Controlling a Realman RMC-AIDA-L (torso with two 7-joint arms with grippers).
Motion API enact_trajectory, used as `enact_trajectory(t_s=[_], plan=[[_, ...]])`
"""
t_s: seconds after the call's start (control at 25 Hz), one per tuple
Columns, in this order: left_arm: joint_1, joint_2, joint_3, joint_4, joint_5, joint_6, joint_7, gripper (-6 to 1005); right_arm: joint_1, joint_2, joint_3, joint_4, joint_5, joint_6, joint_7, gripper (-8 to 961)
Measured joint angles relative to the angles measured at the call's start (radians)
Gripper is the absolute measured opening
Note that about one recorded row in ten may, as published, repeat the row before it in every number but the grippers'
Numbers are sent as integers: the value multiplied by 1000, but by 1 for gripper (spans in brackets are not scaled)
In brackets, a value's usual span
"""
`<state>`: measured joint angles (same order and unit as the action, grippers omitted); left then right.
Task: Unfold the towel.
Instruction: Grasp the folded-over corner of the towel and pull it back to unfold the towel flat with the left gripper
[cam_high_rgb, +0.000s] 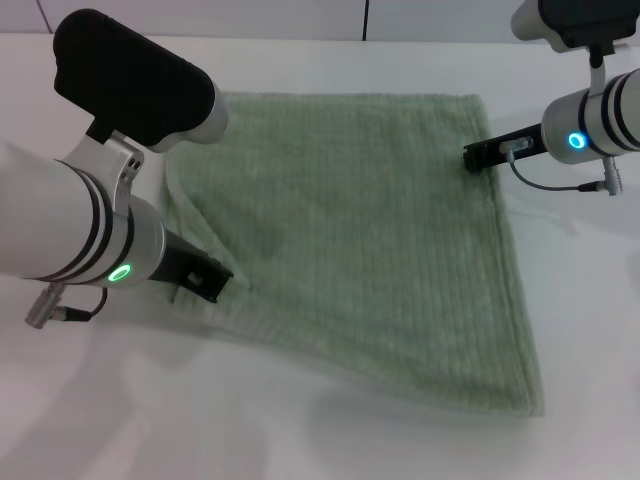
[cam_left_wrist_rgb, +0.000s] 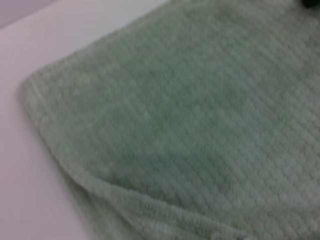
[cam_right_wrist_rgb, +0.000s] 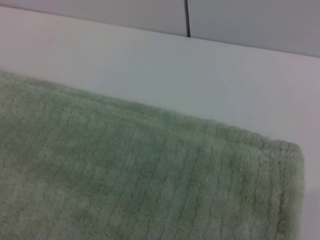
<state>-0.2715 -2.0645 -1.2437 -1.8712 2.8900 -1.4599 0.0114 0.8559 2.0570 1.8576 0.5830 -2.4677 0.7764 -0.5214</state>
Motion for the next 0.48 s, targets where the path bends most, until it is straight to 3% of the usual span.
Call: enact_trajectory(t_s=[0.32, 0.48], plan=[[-7, 2, 0, 1, 0, -29, -50, 151, 0, 0, 0, 0, -1, 1, 0, -2], [-6, 3, -1, 6, 0, -34, -58, 350, 0, 0, 0, 1, -1, 3, 0, -1]])
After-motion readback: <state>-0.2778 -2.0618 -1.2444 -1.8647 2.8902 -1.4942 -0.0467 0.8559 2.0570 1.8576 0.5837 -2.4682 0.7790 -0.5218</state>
